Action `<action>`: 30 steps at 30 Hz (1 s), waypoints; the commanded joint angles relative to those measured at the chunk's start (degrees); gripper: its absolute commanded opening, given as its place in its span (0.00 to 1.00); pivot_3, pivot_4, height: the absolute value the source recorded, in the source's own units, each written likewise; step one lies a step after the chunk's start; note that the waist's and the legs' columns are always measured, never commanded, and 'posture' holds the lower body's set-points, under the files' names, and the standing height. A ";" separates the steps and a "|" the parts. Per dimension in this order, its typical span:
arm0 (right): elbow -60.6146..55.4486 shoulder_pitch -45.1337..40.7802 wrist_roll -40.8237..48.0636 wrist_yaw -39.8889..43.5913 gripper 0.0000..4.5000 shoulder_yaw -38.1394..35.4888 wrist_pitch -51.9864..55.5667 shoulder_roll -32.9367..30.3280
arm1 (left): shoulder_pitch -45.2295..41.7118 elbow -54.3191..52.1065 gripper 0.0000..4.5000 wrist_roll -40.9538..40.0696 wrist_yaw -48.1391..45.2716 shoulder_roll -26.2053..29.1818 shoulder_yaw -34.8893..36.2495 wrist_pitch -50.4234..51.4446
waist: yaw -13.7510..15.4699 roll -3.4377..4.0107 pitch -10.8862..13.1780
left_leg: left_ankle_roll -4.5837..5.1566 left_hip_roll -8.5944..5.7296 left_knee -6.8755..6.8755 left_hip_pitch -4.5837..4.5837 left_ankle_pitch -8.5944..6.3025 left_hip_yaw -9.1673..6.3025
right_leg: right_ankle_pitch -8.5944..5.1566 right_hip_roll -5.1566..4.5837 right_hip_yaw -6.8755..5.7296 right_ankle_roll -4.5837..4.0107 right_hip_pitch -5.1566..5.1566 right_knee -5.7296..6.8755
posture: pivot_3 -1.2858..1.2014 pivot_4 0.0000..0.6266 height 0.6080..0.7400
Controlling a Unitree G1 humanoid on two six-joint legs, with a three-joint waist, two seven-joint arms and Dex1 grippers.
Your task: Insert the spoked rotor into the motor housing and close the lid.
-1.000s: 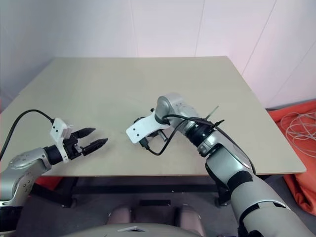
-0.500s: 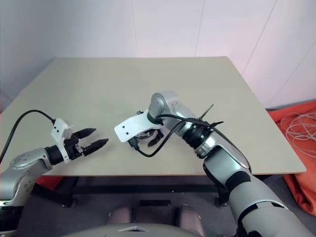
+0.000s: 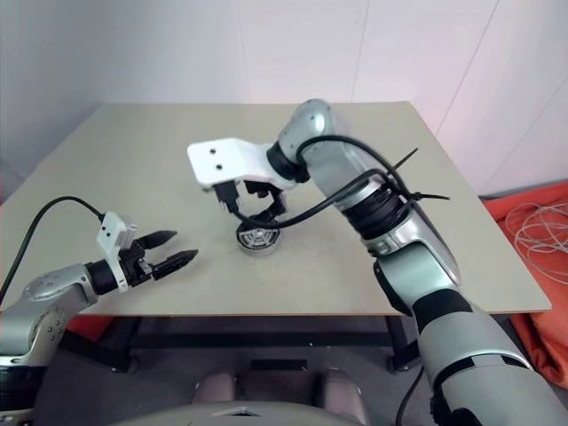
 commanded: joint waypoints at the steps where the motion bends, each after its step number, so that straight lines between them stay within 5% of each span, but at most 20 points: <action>1: 5.21 -3.32 4.87 -3.45 0.99 -7.34 2.19 -1.38 | -0.73 -0.73 1.00 -0.13 -0.12 0.86 1.54 -0.45 | 0.00 0.00 0.00 | 0.00 0.00 0.00 0.00 0.00 0.00 | 0.00 0.00 0.00 0.00 -0.01 0.00 | 0.52 0.00 1.00; 13: 22.77 4.53 10.89 -18.82 0.99 -22.56 5.48 -13.55 | 1.09 -1.61 1.00 -0.87 -1.27 2.74 3.40 0.03 | 1.49 0.01 0.02 | 0.02 -0.04 0.01 -0.12 -0.01 0.03 | 0.00 -0.01 -0.03 0.00 -0.06 -0.08 | 0.52 0.00 1.00; 16: 23.90 8.13 12.63 -20.44 0.87 -24.92 7.22 -15.51 | 1.09 -1.27 1.00 -1.46 -2.06 3.56 3.98 0.66 | 1.50 0.14 0.09 | 0.01 -0.05 0.01 -0.12 -0.01 0.06 | 0.00 0.00 -0.04 0.00 -0.09 -0.05 | 0.52 0.00 1.00; 27: 14.55 22.20 17.81 -23.13 0.00 -23.70 14.81 -12.70 | 0.60 -1.67 1.00 -2.07 -2.30 3.84 4.08 2.04 | 1.57 0.20 0.09 | -0.01 -0.03 0.04 -0.07 0.01 0.11 | -0.07 0.01 -0.07 0.12 -0.09 -0.03 | 0.52 0.00 1.00; 30: 14.68 25.17 16.62 -24.98 0.00 -21.18 12.68 -9.77 | 0.60 -1.84 1.00 -1.97 -2.21 3.73 3.71 2.28 | 1.62 0.16 0.07 | -0.02 -0.02 0.03 0.04 0.02 0.10 | -0.21 0.02 -0.11 0.37 0.04 -0.04 | 0.52 0.00 1.00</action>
